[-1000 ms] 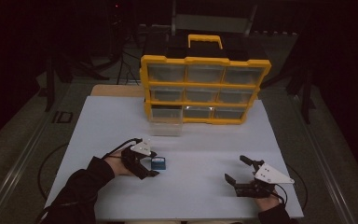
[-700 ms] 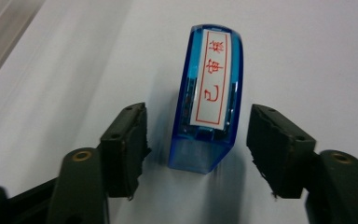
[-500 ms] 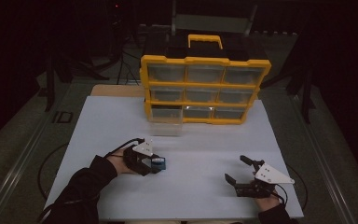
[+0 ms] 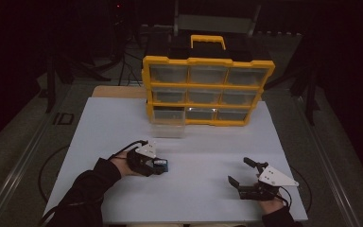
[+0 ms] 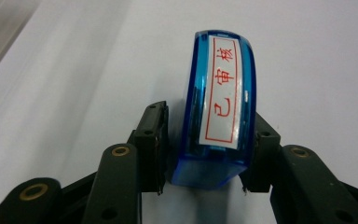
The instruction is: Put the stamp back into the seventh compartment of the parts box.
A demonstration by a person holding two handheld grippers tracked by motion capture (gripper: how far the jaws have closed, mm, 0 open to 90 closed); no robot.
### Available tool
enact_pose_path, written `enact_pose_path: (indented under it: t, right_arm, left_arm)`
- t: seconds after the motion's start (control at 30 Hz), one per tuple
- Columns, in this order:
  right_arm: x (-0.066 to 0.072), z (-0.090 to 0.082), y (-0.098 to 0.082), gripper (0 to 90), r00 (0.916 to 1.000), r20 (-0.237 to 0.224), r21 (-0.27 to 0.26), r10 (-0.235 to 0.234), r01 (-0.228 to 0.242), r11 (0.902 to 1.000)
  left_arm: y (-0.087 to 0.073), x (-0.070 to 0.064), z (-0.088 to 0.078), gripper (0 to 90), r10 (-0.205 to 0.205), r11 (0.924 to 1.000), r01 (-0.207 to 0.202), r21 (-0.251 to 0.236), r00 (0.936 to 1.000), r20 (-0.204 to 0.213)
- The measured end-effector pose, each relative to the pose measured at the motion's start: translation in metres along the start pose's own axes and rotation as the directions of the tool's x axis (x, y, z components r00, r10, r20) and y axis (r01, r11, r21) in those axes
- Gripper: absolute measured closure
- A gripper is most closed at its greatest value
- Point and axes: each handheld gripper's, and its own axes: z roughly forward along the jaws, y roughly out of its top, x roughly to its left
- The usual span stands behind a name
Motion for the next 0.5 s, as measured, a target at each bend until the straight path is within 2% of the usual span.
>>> enact_pose_path:
  t: [0.17, 0.43, 0.5]
  right_arm:
    - [0.0003, 0.0001, 0.0000, 10.2, 1.0000, -0.002, 0.000, -0.001, 0.001, 1.0000]
    - [0.0002, -0.0001, 0.0001, 10.2, 1.0000, -0.002, 0.000, 0.000, 0.000, 1.0000]
    - [0.0002, -0.0002, 0.0001, 10.2, 1.0000, -0.002, 0.000, -0.002, 0.002, 1.0000]
  left_arm:
    - [0.0009, 0.0005, 0.0007, 66.5, 0.007, 1.0000, -0.007, 0.000, 0.9999, 0.013]
    - [0.0013, 0.0011, 0.0010, 68.9, 0.007, 1.0000, -0.007, -0.005, 0.9997, 0.023]
    - [0.0016, 0.0006, 0.0009, 69.2, 0.024, 0.9997, -0.024, -0.002, 0.9995, 0.020]
